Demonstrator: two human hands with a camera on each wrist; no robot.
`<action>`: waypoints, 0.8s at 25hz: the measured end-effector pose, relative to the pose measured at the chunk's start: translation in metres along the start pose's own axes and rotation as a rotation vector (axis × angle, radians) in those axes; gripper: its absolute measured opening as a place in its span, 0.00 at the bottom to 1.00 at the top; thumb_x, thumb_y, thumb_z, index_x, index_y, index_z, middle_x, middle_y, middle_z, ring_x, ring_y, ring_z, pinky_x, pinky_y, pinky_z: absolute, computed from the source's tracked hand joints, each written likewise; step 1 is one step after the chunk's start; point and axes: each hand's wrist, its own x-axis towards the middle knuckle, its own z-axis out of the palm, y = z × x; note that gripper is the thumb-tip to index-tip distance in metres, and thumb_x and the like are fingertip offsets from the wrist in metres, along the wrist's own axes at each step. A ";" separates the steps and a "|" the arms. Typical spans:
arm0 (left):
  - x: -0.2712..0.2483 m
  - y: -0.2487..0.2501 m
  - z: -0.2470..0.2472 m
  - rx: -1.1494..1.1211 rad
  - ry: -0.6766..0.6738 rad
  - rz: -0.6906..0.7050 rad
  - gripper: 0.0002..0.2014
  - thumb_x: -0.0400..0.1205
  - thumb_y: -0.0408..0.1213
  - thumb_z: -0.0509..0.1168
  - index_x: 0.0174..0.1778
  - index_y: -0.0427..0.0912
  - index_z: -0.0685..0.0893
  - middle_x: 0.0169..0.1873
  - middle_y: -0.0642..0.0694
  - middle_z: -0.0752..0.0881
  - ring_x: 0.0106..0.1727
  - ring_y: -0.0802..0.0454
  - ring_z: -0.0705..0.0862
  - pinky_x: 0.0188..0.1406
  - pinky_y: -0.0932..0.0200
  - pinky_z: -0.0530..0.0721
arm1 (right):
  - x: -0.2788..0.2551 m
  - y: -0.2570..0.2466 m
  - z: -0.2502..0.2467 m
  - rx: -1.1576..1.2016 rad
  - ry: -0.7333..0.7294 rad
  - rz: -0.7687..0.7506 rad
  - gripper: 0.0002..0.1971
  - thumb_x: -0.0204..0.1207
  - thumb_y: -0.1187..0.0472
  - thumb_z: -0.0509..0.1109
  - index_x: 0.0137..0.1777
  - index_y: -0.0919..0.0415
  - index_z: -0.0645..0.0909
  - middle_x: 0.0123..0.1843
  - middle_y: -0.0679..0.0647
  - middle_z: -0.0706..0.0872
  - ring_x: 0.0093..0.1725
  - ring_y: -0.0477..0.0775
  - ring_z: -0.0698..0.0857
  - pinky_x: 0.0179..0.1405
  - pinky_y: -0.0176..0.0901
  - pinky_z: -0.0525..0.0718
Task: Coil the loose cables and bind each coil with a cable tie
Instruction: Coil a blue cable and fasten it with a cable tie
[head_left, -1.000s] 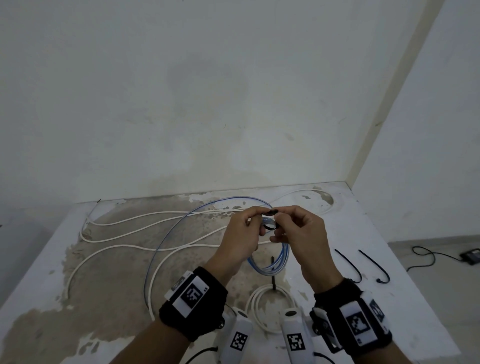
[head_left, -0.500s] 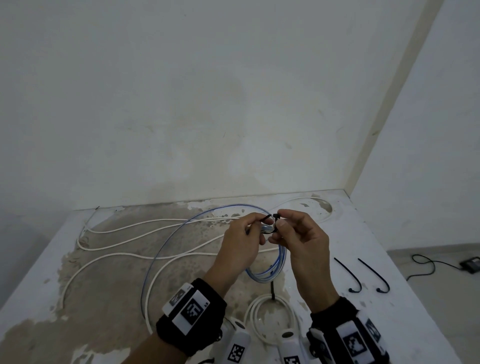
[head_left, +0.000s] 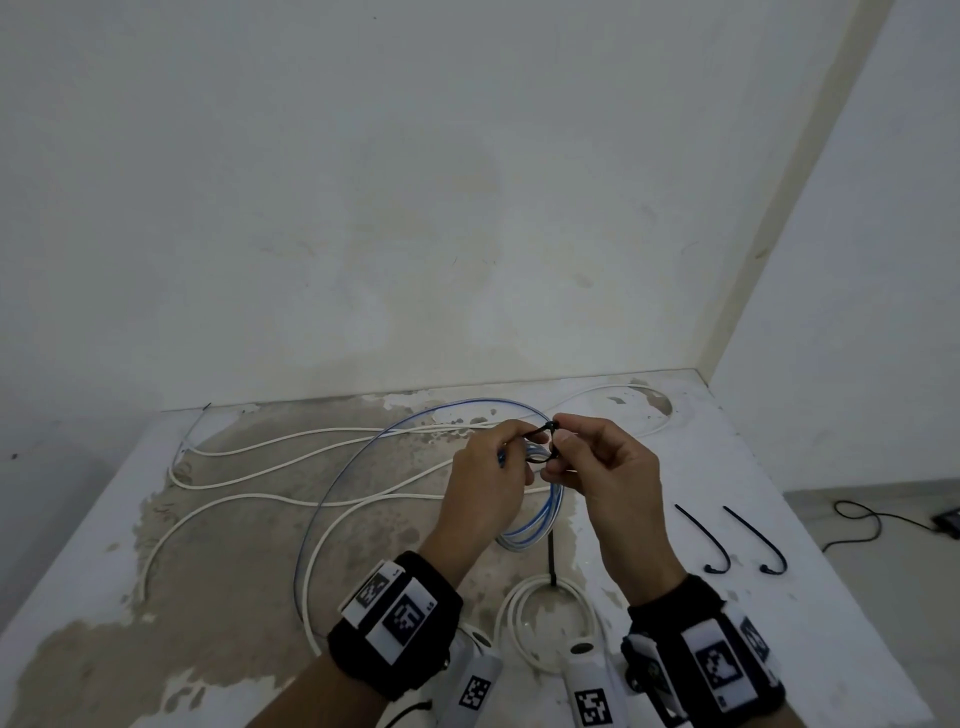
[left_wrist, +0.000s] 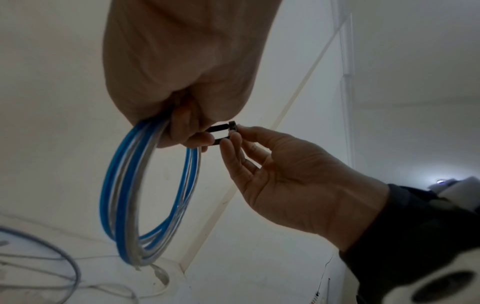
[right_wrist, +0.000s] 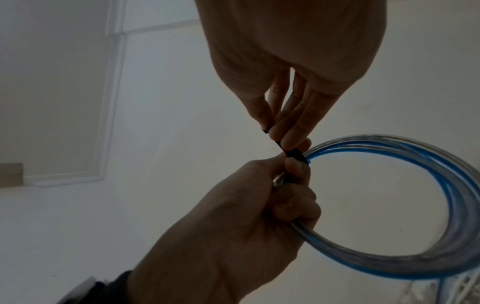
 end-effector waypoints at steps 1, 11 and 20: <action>-0.001 0.000 0.000 0.002 -0.002 0.003 0.16 0.86 0.31 0.56 0.47 0.52 0.86 0.24 0.54 0.82 0.26 0.63 0.81 0.29 0.75 0.71 | 0.000 0.000 0.000 0.000 -0.001 0.004 0.08 0.81 0.70 0.70 0.56 0.65 0.88 0.35 0.59 0.90 0.35 0.53 0.88 0.46 0.48 0.92; -0.003 0.000 -0.001 -0.004 0.004 0.009 0.15 0.87 0.32 0.55 0.53 0.50 0.87 0.24 0.53 0.82 0.27 0.63 0.81 0.29 0.75 0.72 | 0.001 -0.002 -0.006 -0.023 -0.050 0.067 0.07 0.81 0.69 0.71 0.54 0.62 0.89 0.33 0.59 0.89 0.35 0.54 0.88 0.42 0.46 0.92; -0.009 0.002 -0.002 0.002 -0.080 0.036 0.17 0.87 0.32 0.56 0.57 0.53 0.88 0.24 0.53 0.83 0.33 0.59 0.84 0.37 0.70 0.80 | 0.007 0.003 -0.013 -0.245 -0.144 0.017 0.06 0.79 0.67 0.73 0.48 0.58 0.90 0.35 0.64 0.90 0.30 0.54 0.85 0.29 0.45 0.88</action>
